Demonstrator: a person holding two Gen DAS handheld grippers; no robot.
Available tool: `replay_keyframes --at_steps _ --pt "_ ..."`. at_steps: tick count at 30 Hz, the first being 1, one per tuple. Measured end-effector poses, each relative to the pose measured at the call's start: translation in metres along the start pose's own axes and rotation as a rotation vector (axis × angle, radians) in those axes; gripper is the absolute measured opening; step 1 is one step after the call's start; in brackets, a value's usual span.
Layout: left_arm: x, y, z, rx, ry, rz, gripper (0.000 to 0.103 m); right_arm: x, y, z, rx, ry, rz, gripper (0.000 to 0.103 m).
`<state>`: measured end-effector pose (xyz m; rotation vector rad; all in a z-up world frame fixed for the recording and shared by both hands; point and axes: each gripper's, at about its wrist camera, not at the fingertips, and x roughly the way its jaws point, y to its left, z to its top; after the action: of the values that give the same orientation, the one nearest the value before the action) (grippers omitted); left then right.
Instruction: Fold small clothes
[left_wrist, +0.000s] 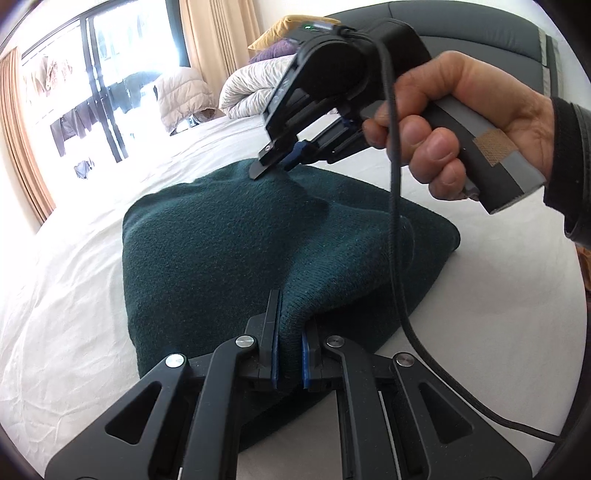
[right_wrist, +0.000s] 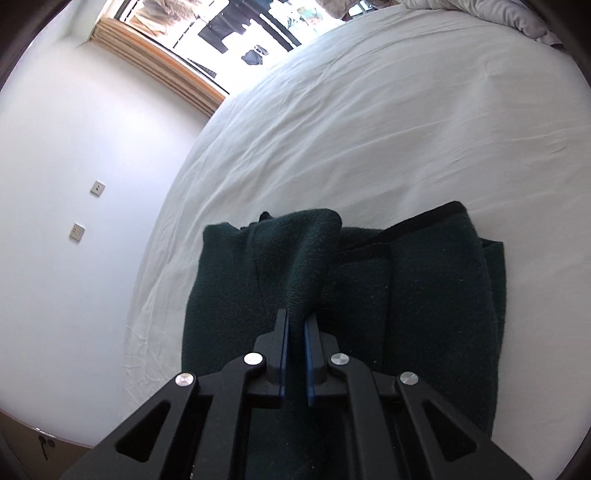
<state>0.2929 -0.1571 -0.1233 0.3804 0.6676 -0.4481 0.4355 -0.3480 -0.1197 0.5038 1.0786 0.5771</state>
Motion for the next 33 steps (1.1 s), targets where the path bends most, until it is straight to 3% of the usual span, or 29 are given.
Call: replay_keyframes --at_steps 3,7,9,11,20,23,26,33 --pt "0.011 -0.006 -0.003 0.020 0.033 -0.005 0.008 0.021 -0.027 -0.003 0.041 0.044 -0.070 0.007" --pt "0.016 -0.009 -0.006 0.038 0.053 -0.012 0.008 0.016 -0.047 -0.011 0.115 -0.014 -0.003 0.007" --pt "0.017 -0.008 -0.009 0.034 0.057 -0.018 0.008 0.009 -0.044 -0.016 0.132 -0.025 0.002 0.024" --pt "0.018 -0.008 -0.010 0.034 0.057 -0.018 0.008 0.002 -0.038 -0.019 0.112 -0.019 -0.040 0.033" --pt "0.016 -0.008 -0.007 0.034 0.053 -0.019 0.008 0.024 -0.033 -0.022 0.125 0.111 0.030 0.040" --pt "0.015 -0.009 -0.007 0.033 0.053 -0.020 0.008 0.031 -0.036 -0.017 0.146 0.116 0.048 0.027" --pt "0.015 -0.009 -0.006 0.031 0.053 -0.022 0.008 0.027 -0.032 -0.017 0.102 0.103 0.010 0.014" --pt "0.015 -0.015 0.009 0.027 0.040 -0.032 0.007 0.008 -0.013 -0.004 0.001 0.054 -0.048 0.011"
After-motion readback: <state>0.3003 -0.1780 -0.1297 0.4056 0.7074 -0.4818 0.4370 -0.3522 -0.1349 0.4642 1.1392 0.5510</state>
